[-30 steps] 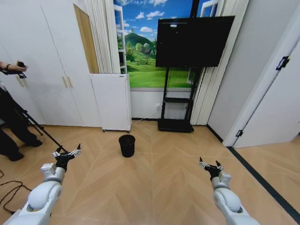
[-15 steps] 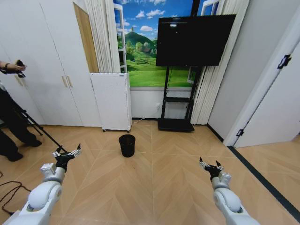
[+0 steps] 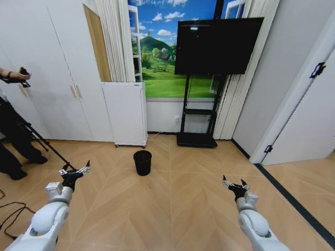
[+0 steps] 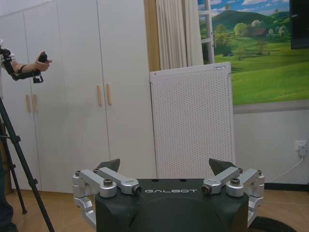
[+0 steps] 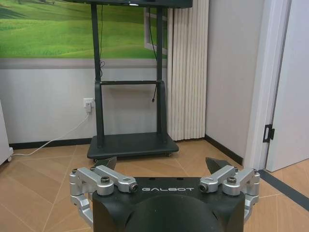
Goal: Pick up the trash bin and place the garbage on the floor into it.
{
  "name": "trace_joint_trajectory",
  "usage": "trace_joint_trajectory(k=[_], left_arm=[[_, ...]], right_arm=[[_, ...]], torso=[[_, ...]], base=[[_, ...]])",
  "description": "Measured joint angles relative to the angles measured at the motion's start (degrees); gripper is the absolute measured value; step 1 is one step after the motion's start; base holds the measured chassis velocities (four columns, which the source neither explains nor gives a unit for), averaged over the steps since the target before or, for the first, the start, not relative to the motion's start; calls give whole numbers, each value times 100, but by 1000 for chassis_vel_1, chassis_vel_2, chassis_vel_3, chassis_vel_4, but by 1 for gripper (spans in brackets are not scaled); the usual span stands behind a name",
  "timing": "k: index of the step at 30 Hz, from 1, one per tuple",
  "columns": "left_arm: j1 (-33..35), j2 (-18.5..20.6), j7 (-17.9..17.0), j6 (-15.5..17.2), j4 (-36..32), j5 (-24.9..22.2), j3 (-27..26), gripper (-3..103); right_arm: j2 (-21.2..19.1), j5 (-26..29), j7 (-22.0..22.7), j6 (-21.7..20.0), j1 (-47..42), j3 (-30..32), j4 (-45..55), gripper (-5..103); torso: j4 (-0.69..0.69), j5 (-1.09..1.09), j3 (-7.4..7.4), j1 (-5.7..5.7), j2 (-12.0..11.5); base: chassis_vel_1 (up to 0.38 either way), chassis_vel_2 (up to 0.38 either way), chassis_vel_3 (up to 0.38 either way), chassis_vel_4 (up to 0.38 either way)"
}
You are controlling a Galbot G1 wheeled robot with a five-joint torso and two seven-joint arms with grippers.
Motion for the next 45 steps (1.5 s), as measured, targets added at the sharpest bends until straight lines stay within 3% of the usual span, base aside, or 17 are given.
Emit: trace_joint_trajectory(k=[45], left_arm=[[1,0,-1,0,0,0,0,100]], right_arm=[[0,0,0,0,0,0,0,100]], torso=[[0,0,-3,-2,-4]], base=[[20,-18,-17,19]])
